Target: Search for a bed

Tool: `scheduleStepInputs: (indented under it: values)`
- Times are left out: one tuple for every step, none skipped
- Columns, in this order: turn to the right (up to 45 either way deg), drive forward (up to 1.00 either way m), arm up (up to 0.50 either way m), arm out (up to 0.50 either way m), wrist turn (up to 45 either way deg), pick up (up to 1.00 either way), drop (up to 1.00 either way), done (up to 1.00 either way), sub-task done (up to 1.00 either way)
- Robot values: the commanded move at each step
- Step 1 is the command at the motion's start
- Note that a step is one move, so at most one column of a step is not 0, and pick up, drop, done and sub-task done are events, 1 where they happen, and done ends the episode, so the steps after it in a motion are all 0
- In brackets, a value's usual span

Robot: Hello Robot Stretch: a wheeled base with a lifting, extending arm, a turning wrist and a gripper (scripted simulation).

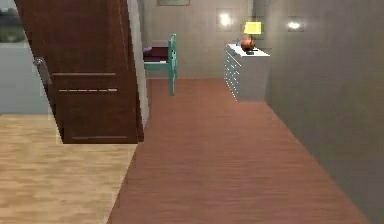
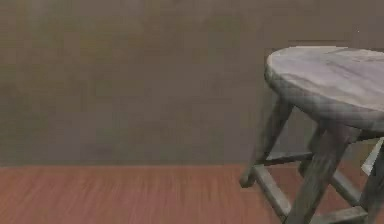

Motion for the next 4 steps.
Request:
scheduleStepInputs:
  values:
    - [0.0, 1.00, 0.00, 0.00, 0.0, 0.00, 0.00, 0.00, 0.00]
    - [0.0, 1.00, 0.00, 0.00, 0.0, 0.00, 0.00, 0.00, 0.00]
    - [0.0, 1.00, 0.00, 0.00, 0.0, 0.00, 0.00, 0.00, 0.00]
    - [-6.0, 0.00, 0.00, 0.00, 0.0, 0.00, 0.00, 0.00, 0.00]
